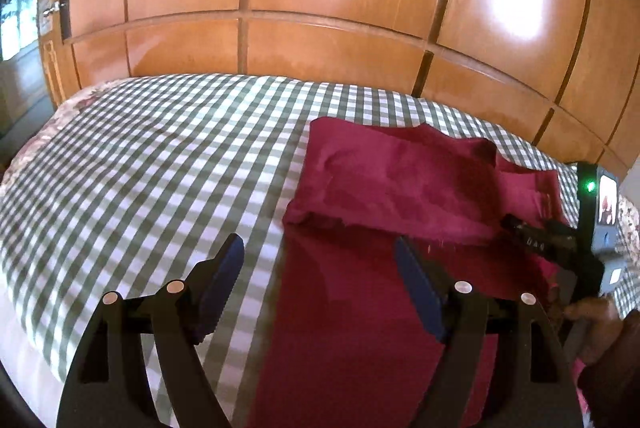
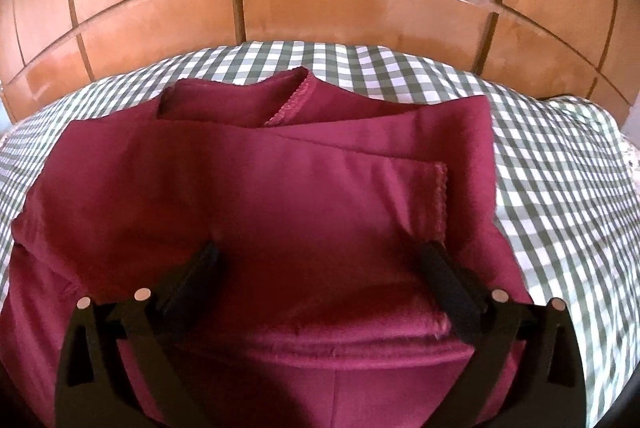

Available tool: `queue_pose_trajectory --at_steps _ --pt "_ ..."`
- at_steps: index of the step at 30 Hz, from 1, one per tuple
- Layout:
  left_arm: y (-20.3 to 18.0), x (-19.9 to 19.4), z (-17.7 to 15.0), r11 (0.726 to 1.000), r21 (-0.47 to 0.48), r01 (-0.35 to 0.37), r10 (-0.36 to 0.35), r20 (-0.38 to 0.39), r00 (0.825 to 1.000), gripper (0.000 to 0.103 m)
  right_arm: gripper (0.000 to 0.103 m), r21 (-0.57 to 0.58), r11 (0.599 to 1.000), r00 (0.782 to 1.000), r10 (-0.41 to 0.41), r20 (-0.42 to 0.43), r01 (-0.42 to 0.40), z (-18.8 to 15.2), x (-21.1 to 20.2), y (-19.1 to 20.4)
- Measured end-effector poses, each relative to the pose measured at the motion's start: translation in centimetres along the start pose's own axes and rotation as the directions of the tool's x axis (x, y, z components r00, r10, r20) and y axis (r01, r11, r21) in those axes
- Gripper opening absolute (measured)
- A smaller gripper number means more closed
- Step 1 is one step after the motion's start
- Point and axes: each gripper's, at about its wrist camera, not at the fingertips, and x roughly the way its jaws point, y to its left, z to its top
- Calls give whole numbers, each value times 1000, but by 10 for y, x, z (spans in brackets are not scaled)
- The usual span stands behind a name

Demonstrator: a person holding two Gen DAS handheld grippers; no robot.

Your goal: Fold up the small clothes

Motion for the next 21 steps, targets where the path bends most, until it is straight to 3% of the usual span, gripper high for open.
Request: queue_pose_trajectory --at_steps 9,16,21 --pt "19 0 -31 1000 4 -31 31 -82 996 77 101 71 997 999 43 -28 -41 -18 -41 -24" --pt "36 5 -55 999 2 -49 49 -147 988 77 101 163 986 998 -23 -59 32 -46 -66 -87" --pt "43 9 -74 998 5 -60 59 -189 980 78 101 264 964 993 9 -115 22 -79 -74 -127"
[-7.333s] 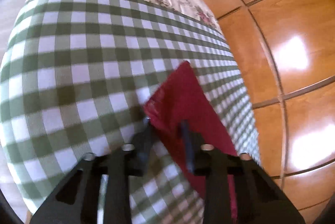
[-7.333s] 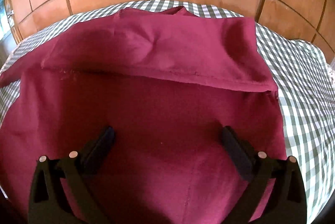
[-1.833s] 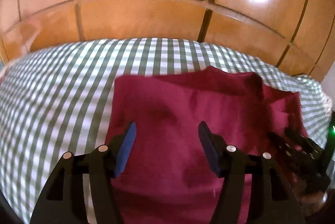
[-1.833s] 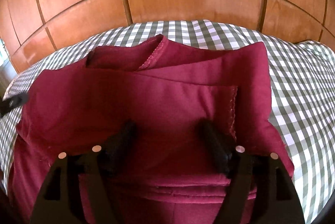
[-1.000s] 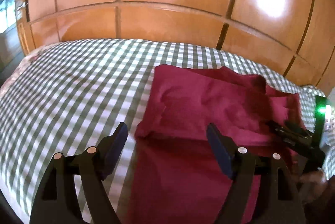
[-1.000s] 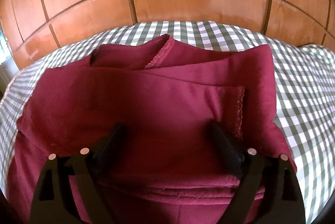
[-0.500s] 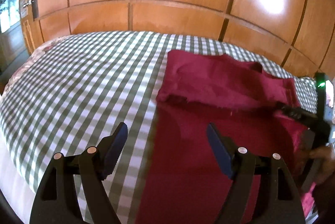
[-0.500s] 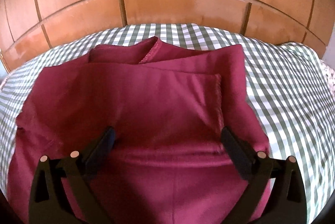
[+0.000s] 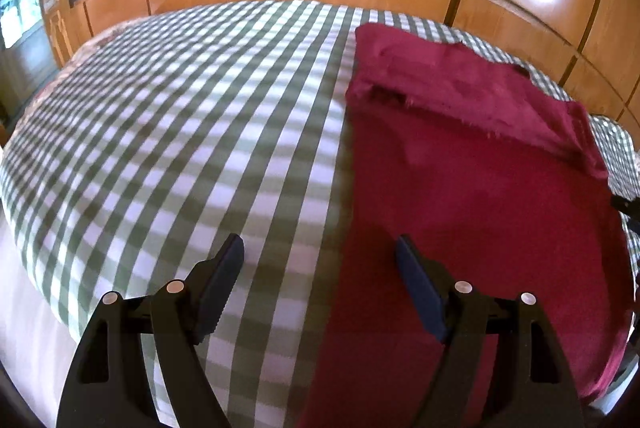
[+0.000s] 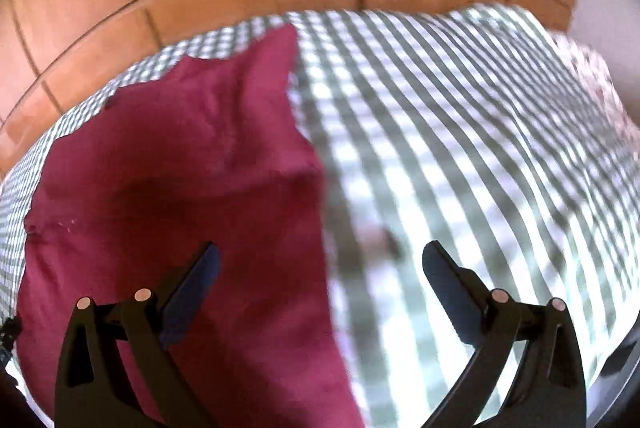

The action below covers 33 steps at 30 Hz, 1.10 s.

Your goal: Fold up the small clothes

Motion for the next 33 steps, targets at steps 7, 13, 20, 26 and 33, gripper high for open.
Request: queue_pose_trajectory --at_steps 7,13,20,26,33 --pt "8 -10 -14 999 10 44 -43 -25 999 81 101 31 988 987 151 -50 -149 -42 -28 -24" --pt "31 -32 -34 982 -31 187 -190 -121 974 71 90 42 972 961 233 -147 -229 -86 -63 -41" --pt "28 -43 -67 948 12 318 -305 -243 921 24 53 90 968 924 251 -289 -234 -125 -74 -56" --pt "19 -60 -65 919 44 391 -372 -229 900 4 8 102 937 877 348 -332 -333 -120 -80 -41" --pt "27 -79 -23 817 -78 572 -577 -102 810 3 8 211 845 826 529 -192 -492 -82 -90 -27"
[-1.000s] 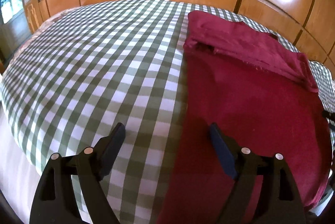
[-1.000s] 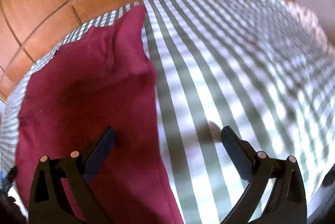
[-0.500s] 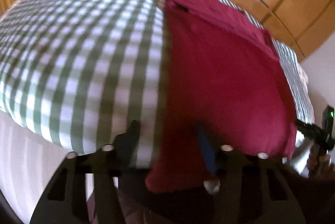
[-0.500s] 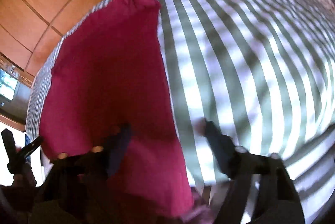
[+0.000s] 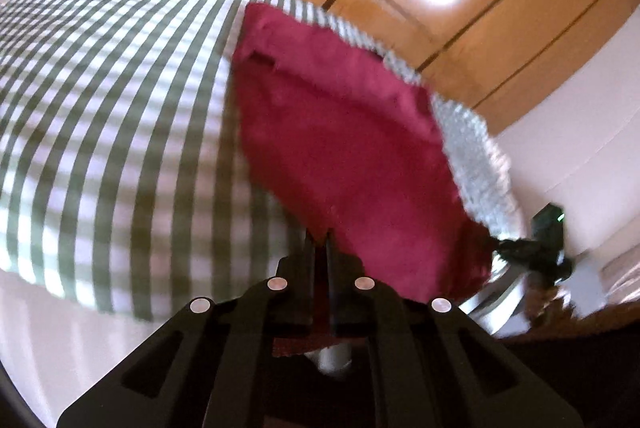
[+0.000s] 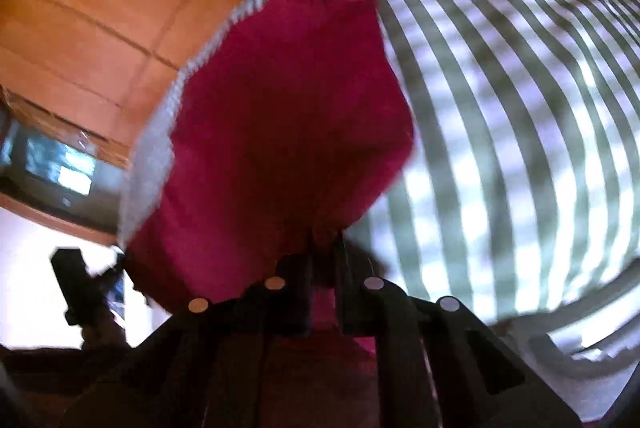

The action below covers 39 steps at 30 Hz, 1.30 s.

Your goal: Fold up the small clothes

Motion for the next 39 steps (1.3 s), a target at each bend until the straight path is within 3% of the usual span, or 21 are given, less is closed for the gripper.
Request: queue_pose_trajectory --at_steps 3,8,14,15,16,17,18,19,20,22,25,29,33,34,36,37,38,39 --pt "3 5 23 999 -31 30 -30 25 999 3 8 70 997 998 37 55 -41 23 2 -5" --pt "10 25 67 999 -38 -8 9 41 999 3 8 127 991 995 21 95 -33 60 10 -15" --pt "28 72 121 989 -90 -117 119 12 993 3 12 142 990 993 -24 112 8 99 26 -26" --pt "30 76 124 987 -101 -122 123 9 992 3 17 153 988 994 -9 111 -8 102 27 -28" --pt "34 80 129 985 -126 -118 119 3 993 10 41 165 986 994 14 112 -32 105 26 -30" --pt "37 82 132 983 -149 -107 109 2 994 24 66 176 982 991 44 128 -66 107 24 -32" --pt "43 80 134 977 -191 -90 96 18 995 34 73 176 980 987 64 149 -90 107 19 -33" --pt "49 77 135 972 -220 -87 99 43 994 54 80 170 981 984 69 165 -97 107 11 -34" --pt "53 71 135 966 -244 -85 106 74 992 62 87 163 983 982 60 181 -90 105 4 -34" --pt "63 58 131 963 -259 -73 102 102 990 62 90 165 983 976 45 211 -81 97 -10 -40" --pt "66 46 117 969 -237 -72 99 101 990 62 91 168 985 976 12 215 -49 78 -24 -49" --pt "61 48 87 982 -173 -71 81 52 995 69 92 91 993 981 -96 171 81 57 -12 -40" --pt "51 64 67 987 -135 -85 89 21 996 69 84 -8 972 957 -231 177 237 48 20 -20" --pt "47 66 66 989 -121 -79 83 23 996 69 79 -21 961 944 -267 196 276 50 27 -14" --pt "38 74 68 994 -103 -41 42 8 999 55 63 -28 950 932 -299 206 311 59 40 -10" --pt "33 78 69 995 -84 -46 46 -4 999 46 48 -30 948 930 -304 206 317 59 40 -7" --pt "30 80 69 996 -63 -58 58 -4 998 37 39 -25 951 934 -298 197 309 63 43 -7" --pt "28 83 69 997 -49 -61 61 -9 998 34 35 -23 954 938 -291 188 300 66 44 -7"
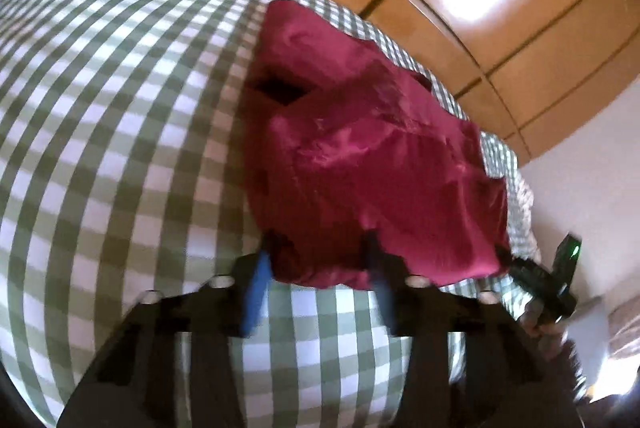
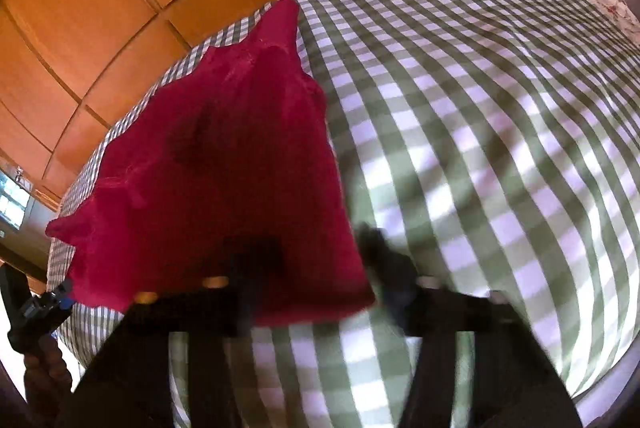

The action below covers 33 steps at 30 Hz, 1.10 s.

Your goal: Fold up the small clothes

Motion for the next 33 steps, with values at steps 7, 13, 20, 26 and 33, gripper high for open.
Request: queue_pose_trajectory --at_steps 7,13,20,26,33 --pt "5 -11 -12 998 -14 65 -65 -10 998 19 15 29 996 995 86 -51 -84 -10 -14 -10" --pt "5 -35 -46 995 4 100 -100 -53 994 18 14 17 990 981 142 -133 -141 -41 -43 -25" --pt "6 -56 -88 996 -23 87 -89 -109 990 23 16 -38 988 965 138 -225 -150 -72 -61 -30" --pt "14 -68 -57 996 -84 39 -39 4 999 64 45 -49 993 984 100 -145 -109 -50 -65 -23" --pt "-1 -47 -25 999 23 -31 29 73 997 67 57 -192 981 999 -33 6 33 -23 -59 9"
